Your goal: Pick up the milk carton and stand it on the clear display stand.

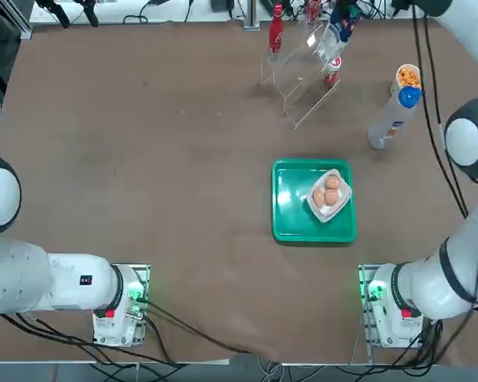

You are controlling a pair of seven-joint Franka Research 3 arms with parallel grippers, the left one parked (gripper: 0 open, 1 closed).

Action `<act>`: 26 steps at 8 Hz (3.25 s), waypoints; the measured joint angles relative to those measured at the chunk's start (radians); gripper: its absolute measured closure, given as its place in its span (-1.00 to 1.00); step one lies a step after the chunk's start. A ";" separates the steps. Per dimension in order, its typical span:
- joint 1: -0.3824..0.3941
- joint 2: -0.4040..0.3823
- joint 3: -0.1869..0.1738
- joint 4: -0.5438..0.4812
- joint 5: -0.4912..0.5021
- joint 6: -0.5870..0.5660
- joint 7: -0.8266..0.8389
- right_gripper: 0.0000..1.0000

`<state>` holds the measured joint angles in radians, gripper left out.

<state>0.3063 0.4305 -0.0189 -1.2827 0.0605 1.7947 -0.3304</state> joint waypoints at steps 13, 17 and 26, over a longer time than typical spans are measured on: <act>0.107 0.185 -0.010 0.092 -0.084 0.116 0.111 0.40; 0.111 0.200 -0.014 0.093 -0.090 0.145 0.129 0.28; 0.112 0.207 -0.020 0.140 -0.094 0.219 0.165 -0.99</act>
<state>0.4187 0.6377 -0.0384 -1.1431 -0.0339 2.0134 -0.1651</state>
